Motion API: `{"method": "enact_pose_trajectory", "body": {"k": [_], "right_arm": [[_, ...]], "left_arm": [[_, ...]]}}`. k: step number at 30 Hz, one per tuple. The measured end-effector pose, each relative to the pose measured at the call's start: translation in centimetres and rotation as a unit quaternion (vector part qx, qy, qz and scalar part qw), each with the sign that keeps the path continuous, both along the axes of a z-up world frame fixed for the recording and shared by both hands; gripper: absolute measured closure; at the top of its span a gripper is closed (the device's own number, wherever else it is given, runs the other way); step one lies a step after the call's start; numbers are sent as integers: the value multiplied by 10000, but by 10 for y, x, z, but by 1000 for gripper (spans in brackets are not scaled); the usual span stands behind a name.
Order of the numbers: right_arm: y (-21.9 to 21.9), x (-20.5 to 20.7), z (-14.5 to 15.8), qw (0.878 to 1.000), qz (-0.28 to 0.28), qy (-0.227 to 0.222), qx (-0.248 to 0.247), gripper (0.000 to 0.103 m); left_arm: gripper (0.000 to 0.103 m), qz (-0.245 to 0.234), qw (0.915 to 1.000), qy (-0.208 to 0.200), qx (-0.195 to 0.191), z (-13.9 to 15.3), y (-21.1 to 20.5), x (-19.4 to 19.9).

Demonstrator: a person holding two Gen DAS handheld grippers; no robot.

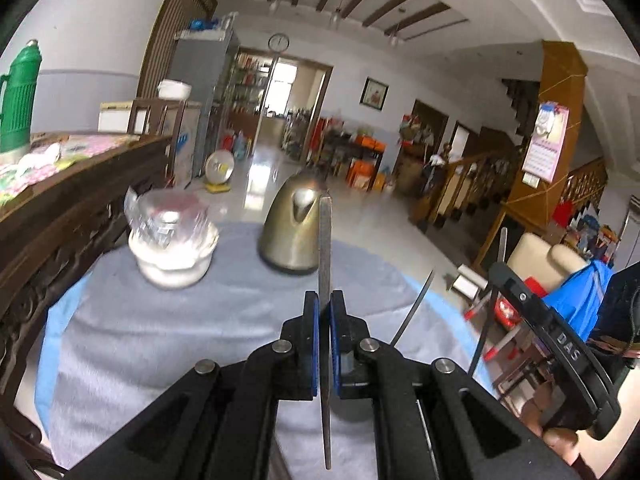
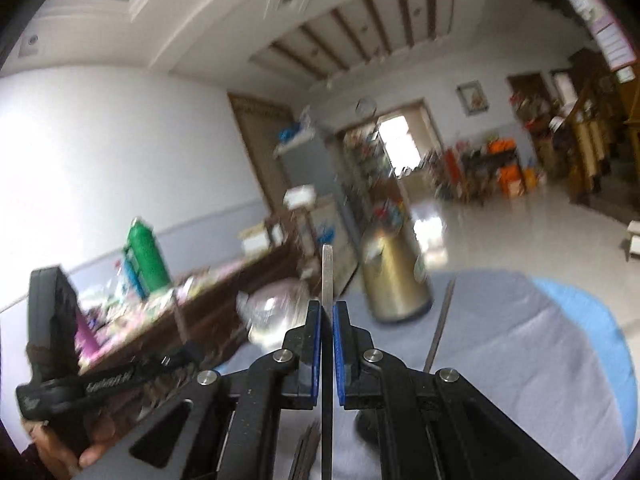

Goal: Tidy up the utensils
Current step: 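Raise the held chopsticks upright with both tools over the grey cup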

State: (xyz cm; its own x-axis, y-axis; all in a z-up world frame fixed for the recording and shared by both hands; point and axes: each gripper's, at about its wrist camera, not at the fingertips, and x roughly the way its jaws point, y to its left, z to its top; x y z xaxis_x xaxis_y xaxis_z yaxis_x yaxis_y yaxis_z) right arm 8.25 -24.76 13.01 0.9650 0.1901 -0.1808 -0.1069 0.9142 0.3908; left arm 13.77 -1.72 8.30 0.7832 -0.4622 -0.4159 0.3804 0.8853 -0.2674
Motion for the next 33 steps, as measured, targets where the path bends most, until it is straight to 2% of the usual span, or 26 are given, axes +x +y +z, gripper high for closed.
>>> {"method": "enact_pose_trajectory", "body": {"k": [3, 7, 12, 16, 24, 33], "right_arm": [[-12, 7, 13, 9987, -349, -357, 71, 97], [-14, 17, 24, 9942, -793, -720, -89, 97], [-9, 34, 25, 9874, -1230, -958, -278, 97], [-1, 51, 20, 9846, -1399, -960, -421, 97], [13, 73, -9, 9864, -1370, -643, -638, 97], [8, 60, -32, 9910, -1132, -270, -667, 96]], "left_arm": [[97, 60, 9995, -279, -125, 14, -7, 2], [97, 130, 9976, -582, -349, 26, -18, 7], [97, 218, 9956, -781, -460, 30, -36, 19], [97, 267, 9955, -842, -346, 21, -55, 28], [97, 345, 9973, -628, -134, -17, -76, 44], [97, 282, 9988, -355, 158, -41, -78, 34]]}}
